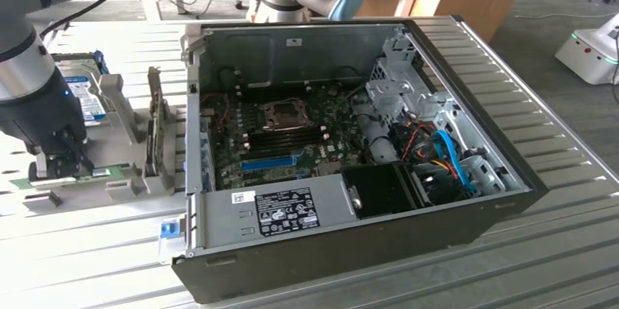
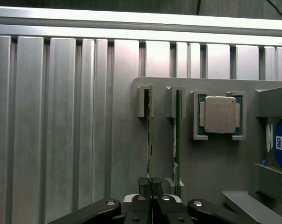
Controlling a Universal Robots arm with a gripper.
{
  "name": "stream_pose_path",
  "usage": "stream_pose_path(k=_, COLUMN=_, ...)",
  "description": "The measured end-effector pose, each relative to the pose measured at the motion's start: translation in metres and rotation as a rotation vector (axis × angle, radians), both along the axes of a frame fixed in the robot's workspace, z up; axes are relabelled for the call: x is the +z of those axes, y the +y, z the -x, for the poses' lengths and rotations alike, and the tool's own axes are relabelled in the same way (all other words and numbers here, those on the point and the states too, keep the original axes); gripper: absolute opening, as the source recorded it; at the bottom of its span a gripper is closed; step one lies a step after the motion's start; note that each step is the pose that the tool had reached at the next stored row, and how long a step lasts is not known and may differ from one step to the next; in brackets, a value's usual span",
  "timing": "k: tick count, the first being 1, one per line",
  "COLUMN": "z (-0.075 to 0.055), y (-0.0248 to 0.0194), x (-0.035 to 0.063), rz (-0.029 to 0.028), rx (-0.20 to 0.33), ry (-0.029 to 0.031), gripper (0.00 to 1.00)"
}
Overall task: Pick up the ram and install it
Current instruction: 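Pick up the ram and move it above insertion slot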
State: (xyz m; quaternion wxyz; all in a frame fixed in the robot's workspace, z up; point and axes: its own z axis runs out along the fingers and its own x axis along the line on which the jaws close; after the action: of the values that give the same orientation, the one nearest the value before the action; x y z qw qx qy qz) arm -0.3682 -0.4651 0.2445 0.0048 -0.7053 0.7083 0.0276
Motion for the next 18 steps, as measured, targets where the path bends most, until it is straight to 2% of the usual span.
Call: stream_pose_path(k=18, z=-0.001, y=0.0, x=0.0281, rz=-0.0001, rx=0.0, ry=0.0, gripper=0.12)
